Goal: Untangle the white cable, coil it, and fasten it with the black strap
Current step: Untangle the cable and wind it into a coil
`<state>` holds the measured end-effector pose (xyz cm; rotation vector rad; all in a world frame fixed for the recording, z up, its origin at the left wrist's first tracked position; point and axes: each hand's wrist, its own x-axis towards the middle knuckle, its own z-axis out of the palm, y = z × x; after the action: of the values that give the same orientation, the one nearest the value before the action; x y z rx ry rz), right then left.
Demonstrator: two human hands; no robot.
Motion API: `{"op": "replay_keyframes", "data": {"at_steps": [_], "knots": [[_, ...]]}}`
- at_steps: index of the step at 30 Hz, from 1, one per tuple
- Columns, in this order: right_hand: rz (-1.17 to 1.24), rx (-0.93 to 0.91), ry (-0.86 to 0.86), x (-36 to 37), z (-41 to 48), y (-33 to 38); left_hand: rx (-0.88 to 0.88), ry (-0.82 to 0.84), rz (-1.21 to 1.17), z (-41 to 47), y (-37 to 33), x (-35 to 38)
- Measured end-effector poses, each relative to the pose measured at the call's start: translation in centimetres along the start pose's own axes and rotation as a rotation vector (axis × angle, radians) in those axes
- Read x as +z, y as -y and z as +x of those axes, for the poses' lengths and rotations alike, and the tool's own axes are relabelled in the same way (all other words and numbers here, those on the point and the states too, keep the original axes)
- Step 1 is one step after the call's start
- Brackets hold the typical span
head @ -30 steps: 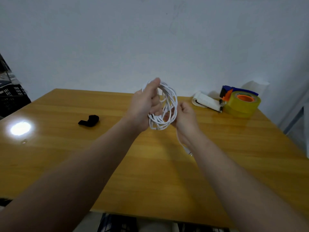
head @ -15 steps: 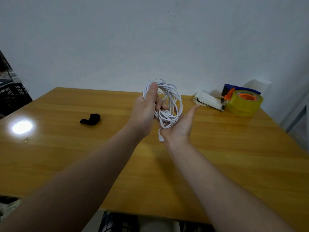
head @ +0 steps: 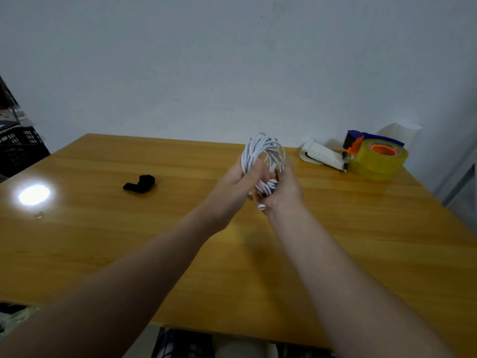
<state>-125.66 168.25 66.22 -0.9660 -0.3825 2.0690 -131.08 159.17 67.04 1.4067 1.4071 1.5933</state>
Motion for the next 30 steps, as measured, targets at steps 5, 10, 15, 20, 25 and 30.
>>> {"op": "replay_keyframes", "data": {"at_steps": [5, 10, 15, 20, 25, 30], "knots": [[-0.094, 0.185, 0.134, -0.3, 0.0, 1.1, 0.064, 0.364, 0.452, 0.0, -1.0, -1.6], [-0.048, 0.197, 0.164, -0.4, 0.0, 1.4, 0.308, 0.400, 0.791, 0.5, -0.8, -2.6], [0.018, 0.224, 0.175, -0.1, 0.6, 0.4, 0.329, 0.239, 0.580, 1.1, -0.4, -2.4], [0.010, 0.140, 0.122, -0.5, 0.2, -1.8, 0.101, -0.022, 0.167, 0.0, 0.1, -0.8], [-0.641, -0.152, 0.097, -2.5, 0.3, -2.5, -0.026, -0.070, 0.177, -0.2, 0.6, -2.2], [-1.024, -0.692, 0.741, -2.7, -0.9, 2.7, -0.299, 0.292, 0.058, -1.0, 1.5, -4.2]]}}
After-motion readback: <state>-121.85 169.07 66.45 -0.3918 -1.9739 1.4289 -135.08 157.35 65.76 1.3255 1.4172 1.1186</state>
